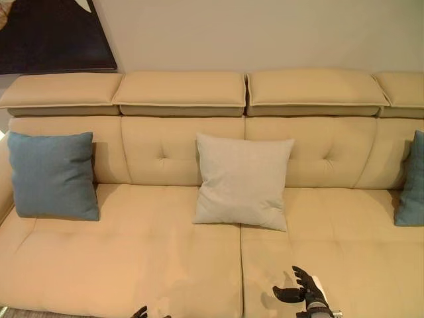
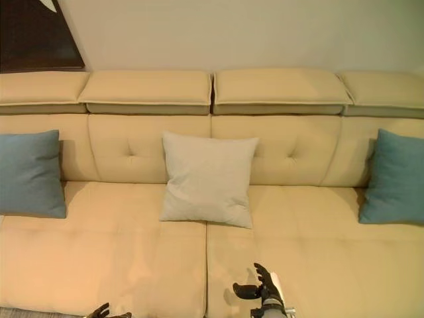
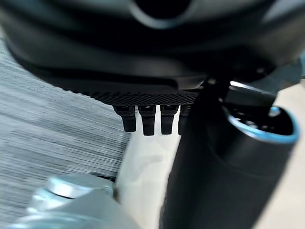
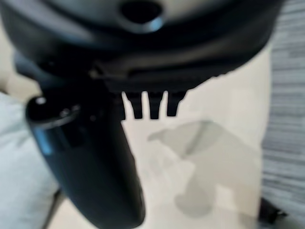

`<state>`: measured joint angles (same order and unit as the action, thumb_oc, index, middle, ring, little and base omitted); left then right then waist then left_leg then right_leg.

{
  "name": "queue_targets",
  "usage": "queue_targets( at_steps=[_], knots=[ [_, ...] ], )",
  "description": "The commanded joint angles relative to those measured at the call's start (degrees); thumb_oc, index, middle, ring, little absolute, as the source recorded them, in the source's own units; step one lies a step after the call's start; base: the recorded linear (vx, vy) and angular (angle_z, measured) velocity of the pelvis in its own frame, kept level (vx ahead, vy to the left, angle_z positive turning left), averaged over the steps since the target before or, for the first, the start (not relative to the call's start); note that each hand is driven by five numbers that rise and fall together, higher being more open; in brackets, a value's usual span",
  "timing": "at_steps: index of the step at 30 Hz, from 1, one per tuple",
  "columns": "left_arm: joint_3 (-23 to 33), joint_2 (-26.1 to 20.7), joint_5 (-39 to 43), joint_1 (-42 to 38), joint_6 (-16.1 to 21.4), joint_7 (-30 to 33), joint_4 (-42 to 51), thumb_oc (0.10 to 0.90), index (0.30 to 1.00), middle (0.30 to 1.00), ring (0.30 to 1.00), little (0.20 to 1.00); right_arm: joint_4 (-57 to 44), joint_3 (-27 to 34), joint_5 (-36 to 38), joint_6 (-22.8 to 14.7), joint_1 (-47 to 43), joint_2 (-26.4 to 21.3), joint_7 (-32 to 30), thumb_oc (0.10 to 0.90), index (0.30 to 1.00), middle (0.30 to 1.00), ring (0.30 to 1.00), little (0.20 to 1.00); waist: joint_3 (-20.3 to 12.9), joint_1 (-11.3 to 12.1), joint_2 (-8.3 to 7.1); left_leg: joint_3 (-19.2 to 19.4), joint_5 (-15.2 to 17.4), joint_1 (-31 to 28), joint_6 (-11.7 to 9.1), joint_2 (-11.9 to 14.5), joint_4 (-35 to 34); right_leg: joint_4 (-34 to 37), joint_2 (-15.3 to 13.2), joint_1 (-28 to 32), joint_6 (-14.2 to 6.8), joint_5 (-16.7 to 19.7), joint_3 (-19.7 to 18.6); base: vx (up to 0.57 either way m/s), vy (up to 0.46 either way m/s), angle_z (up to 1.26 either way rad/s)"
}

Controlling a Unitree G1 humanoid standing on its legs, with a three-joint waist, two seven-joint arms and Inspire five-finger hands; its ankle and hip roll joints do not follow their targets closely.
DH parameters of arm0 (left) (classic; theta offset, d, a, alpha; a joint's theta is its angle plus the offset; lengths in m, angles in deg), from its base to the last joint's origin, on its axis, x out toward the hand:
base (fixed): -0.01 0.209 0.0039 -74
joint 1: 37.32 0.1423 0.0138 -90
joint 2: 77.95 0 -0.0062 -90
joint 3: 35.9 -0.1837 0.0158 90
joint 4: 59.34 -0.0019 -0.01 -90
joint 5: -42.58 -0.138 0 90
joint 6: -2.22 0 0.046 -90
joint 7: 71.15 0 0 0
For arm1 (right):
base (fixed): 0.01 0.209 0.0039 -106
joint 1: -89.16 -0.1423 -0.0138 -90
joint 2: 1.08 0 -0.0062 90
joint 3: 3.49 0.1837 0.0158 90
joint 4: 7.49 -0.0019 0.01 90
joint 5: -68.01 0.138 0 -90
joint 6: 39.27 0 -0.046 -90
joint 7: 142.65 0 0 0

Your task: Pick up all the scattered cushions and arrange them neatly on the sofa.

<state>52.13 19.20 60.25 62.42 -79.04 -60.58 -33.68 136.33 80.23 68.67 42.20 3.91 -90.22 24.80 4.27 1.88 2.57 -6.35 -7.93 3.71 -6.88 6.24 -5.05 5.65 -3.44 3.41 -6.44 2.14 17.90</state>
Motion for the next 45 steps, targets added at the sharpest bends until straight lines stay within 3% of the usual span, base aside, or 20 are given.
queue_targets(
  at_steps=[1, 2, 3, 4, 5, 8, 13, 16, 17, 18, 22, 23, 26, 27, 28, 30, 32, 34, 36, 45],
  knots=[
    [0.0, -2.7, -2.8, -6.5, 2.8, 1.2, -0.1, 0.8, 0.9, 0.9, 0.9, 0.9, -2.3, 0.2, 1.5, -2.7, -4.0, -1.7, -1.4, 0.8, 0.9, 0.9, 0.9, 0.9, 2.8, 0.1, -2.91, 4.8, 3.6, 1.5, -0.1, -1.5, 3.5, -0.6, -0.8, -2.5, 0.2, -3.9, 0.4, -0.28, -0.057, 0.16],
    [-0.3, -2.7, -2.9, -7.3, 2.9, 1.3, -0.1, 0.8, 0.9, 0.9, 0.9, 0.9, -2.3, 0.0, 1.7, -2.5, -4.6, -2.0, -1.6, 0.8, 0.9, 0.9, 0.9, 0.9, 3.9, -0.2, -3.87, 6.6, 6.5, 3.2, 0.6, -1.8, 8.1, -0.6, -1.7, -3.6, 0.4, -3.2, 0.6, -0.22, -0.041, 0.18],
    [-0.3, -2.7, -2.9, -7.4, 2.9, 1.3, -0.1, 0.8, 0.9, 0.9, 0.9, 0.9, -2.3, 0.0, 1.7, -2.5, -4.7, -2.0, -1.6, 0.8, 0.9, 0.9, 0.9, 0.9, 3.7, -0.3, -3.9, 6.5, 6.5, 3.6, 0.6, -1.9, 8.2, -0.6, -1.8, -3.8, 0.4, -3.1, 0.7, -0.28, -0.043, 0.33],
    [-0.3, -2.6, -3.3, -7.3, 3.0, 1.3, 0.2, 0.8, 0.9, 0.9, 0.9, 0.9, -1.8, -0.1, 1.6, -2.3, -4.9, -2.3, -1.9, 0.8, 0.9, 0.9, 0.9, 0.9, 3.9, -0.5, -4.79, 7.3, 10.4, 3.3, 1.5, -2.9, 13.3, -0.6, -2.4, -5.1, 0.5, -2.2, 0.7, -0.19, -0.02, 0.42],
    [-0.1, -2.4, -3.3, -6.9, 3.1, 1.2, 0.4, 0.8, 0.9, 0.9, 0.9, 0.9, -1.8, 0.0, 1.4, -2.4, -4.8, -2.6, -2.0, 0.8, 0.9, 0.9, 0.9, 0.9, 3.7, -0.6, -5.11, 7.1, 12.0, 2.5, 1.8, -3.5, 16.6, -0.6, -2.6, -5.7, 0.5, -1.5, 0.7, -0.23, -0.017, 0.43],
    [0.2, -1.8, -2.9, -6.2, 3.3, 1.0, 0.5, 0.8, 0.9, 0.9, 0.9, 0.9, -2.4, 0.6, 1.3, -2.3, -4.2, -3.0, -2.1, 0.8, 0.9, 0.9, 0.9, 0.9, 3.3, -1.2, -5.06, 7.6, 14.1, 0.1, 2.1, -3.4, 19.3, -0.6, -2.7, -6.2, 0.4, -0.9, 1.2, -0.07, 0.016, -0.11],
    [0.2, -1.8, -2.9, -6.2, 3.3, 1.0, 0.5, 0.8, 0.9, 0.9, 0.9, 0.9, -2.4, 0.6, 1.3, -2.3, -4.2, -2.9, -2.1, 0.8, 0.9, 0.9, 0.9, 0.9, 3.1, -1.3, -5.2, 7.5, 13.9, 0.3, 2.2, -3.6, 19.2, -0.6, -2.8, -6.4, 0.3, -0.9, 1.3, -0.01, 0.009, 0.31],
    [0.2, -1.4, -2.8, -5.6, 3.4, 0.9, 0.7, 0.8, 0.9, 0.9, 0.9, 0.9, -2.6, 1.0, 1.2, -2.3, -3.9, -3.1, -1.9, 0.8, 0.9, 0.9, 0.9, 0.9, 2.5, -2.1, -4.33, 8.9, 15.4, -4.6, 1.9, -2.7, 18.5, -0.6, -2.4, -6.6, 0.3, -0.2, 1.8, -0.04, 0.08, 0.07],
    [-0.4, -1.0, -3.7, -5.8, 3.2, 1.3, 1.0, 0.8, 0.9, 0.9, 0.9, 0.9, -1.2, 1.4, 1.2, -2.2, -4.2, -3.0, -2.0, 0.8, 0.9, 0.9, 0.9, 0.9, 1.9, -3.4, -3.25, 9.5, 17.3, -9.2, 2.4, -3.4, 13.7, -0.6, -2.2, -7.5, -0.4, 1.5, 2.2, -0.44, 0.476, -0.05],
    [-0.9, -1.8, -4.8, -8.2, 3.2, 2.7, 0.7, 0.8, 0.9, 0.9, 0.9, 0.9, 1.7, 0.6, 0.7, -1.2, -6.5, -2.1, -2.9, 0.8, 0.9, 0.9, 0.9, 0.9, 2.9, -3.6, -4.21, 7.2, 18.8, -9.6, 4.9, -7.0, 6.7, -1.3, -4.9, -12.1, -2.9, 6.7, 1.6, -0.43, 0.444, -0.13],
    [-0.9, -2.5, -5.9, -8.7, 3.1, 2.8, -0.1, 0.8, 0.9, 0.9, 0.9, 0.9, 3.7, 0.1, -0.3, -0.4, -7.2, -1.8, -2.8, 0.8, 0.9, 0.9, 0.9, 0.9, 3.9, -2.9, -5.04, 5.0, 17.8, -8.3, 5.9, -8.8, 5.4, -1.8, -5.9, -14.0, -4.3, 8.0, 0.7, -0.26, 0.185, 0.21],
    [-0.8, -3.0, -6.4, -9.3, 2.8, 2.8, -1.2, 0.8, 0.9, 0.9, 0.9, 0.9, 5.2, -0.3, -0.8, 0.3, -8.1, -1.2, -2.6, 0.8, 0.9, 0.9, 0.9, 0.9, 4.8, -2.9, -5.11, 4.6, 16.6, -7.1, 6.4, -8.9, 5.1, -3.6, -6.5, -15.7, -5.4, 8.0, -1.4, -0.35, 0.111, 0.02],
    [-1.1, -4.1, -7.7, -10.2, 2.4, 3.2, -2.1, 0.8, 0.9, 0.9, 0.9, 0.9, 7.0, -1.1, -0.8, 0.6, -8.8, -1.0, -2.2, 0.8, 0.9, 0.9, 0.9, 0.9, 5.6, -2.1, -5.0, 4.9, 15.0, -4.5, 7.6, -8.7, 5.3, -9.4, -5.9, -16.1, -4.7, 4.6, -6.7, -0.3, 0.065, -0.17],
    [-1.1, -4.2, -7.7, -10.2, 2.4, 3.2, -2.1, 0.8, 0.9, 0.9, 0.9, 0.9, 7.0, -1.1, -0.8, 0.6, -8.8, -0.9, -2.2, 0.8, 0.9, 0.9, 0.9, 0.9, 5.5, -2.2, -5.13, 4.9, 14.8, -4.3, 7.6, -8.8, 5.3, -9.4, -6.1, -16.3, -4.8, 4.7, -6.7, -0.24, 0.036, -0.06],
    [-0.9, -4.3, -7.6, -9.8, 2.1, 2.9, -2.5, 0.8, 0.9, 0.9, 0.9, 0.9, 8.6, -0.9, -0.5, 0.7, -8.4, -0.9, -2.0, 0.8, 0.9, 0.9, 0.9, 0.9, 5.2, -0.8, -4.5, 5.2, 13.6, -3.3, 8.2, -8.3, 4.8, -13.9, -6.2, -13.6, -3.4, 1.4, -6.4, -0.17, 0.024, -0.09],
    [-0.3, -4.5, -7.4, -9.6, 1.8, 2.5, -3.2, 0.8, 0.9, 0.9, 0.9, 0.9, 10.6, -0.4, -0.3, 0.8, -8.3, -0.6, -1.9, 0.8, 0.9, 0.9, 0.9, 0.9, 4.1, 0.2, -4.12, 5.2, 12.6, -2.6, 8.6, -8.0, 4.3, -18.7, -5.9, -11.9, -2.8, -1.4, -6.2, -0.16, 0.016, -0.06],
    [0.1, -4.8, -7.3, -9.6, 1.5, 2.4, -3.6, 0.8, 0.9, 0.9, 0.9, 0.9, 11.8, 0.0, 0.3, 1.0, -8.3, -0.3, -1.7, 0.8, 0.9, 0.9, 0.9, 0.9, 3.3, 0.9, -4.41, 5.6, 12.3, -1.8, 8.5, -8.1, 4.5, -18.6, -5.8, -10.1, -2.8, -2.0, -6.0, -0.06, -0.044, -0.04],
    [0.8, -4.4, -6.5, -9.0, 1.5, 2.5, -3.9, 0.8, 0.9, 0.9, 0.9, 0.9, 12.5, 0.1, 0.6, 1.3, -8.4, 0.2, -1.5, 0.8, 0.9, 0.9, 0.9, 0.9, 1.5, 2.3, -5.51, 6.6, 12.0, -2.1, 7.7, -8.5, 3.7, -12.7, -5.8, -5.3, -2.6, -3.1, -3.3, 0.01, -0.131, -0.21],
    [1.0, -4.0, -6.3, -8.6, 1.6, 2.6, -4.5, 0.8, 0.9, 0.9, 0.9, 0.9, 13.0, -0.2, 0.6, 1.3, -8.7, 0.2, -1.5, 0.8, 0.9, 0.9, 0.9, 0.9, 0.4, 2.8, -6.02, 7.0, 12.1, -2.4, 7.4, -8.6, 3.3, -9.1, -5.1, -3.5, -2.9, -3.0, -3.5, 0.02, -0.126, -0.13],
    [0.4, -3.2, -6.5, -8.4, 0.8, 1.7, -5.5, 0.8, 0.9, 0.9, 0.9, 0.9, 14.6, -1.1, 0.3, 1.8, -8.6, 0.0, -0.9, 0.8, 0.9, 0.9, 0.9, 0.9, -0.8, 2.2, -5.7, 6.2, 11.3, -5.2, 6.8, -7.7, 1.5, -4.9, -3.4, -0.6, -2.1, -3.2, -3.8, 0.01, -0.067, -0.03]
  ],
)
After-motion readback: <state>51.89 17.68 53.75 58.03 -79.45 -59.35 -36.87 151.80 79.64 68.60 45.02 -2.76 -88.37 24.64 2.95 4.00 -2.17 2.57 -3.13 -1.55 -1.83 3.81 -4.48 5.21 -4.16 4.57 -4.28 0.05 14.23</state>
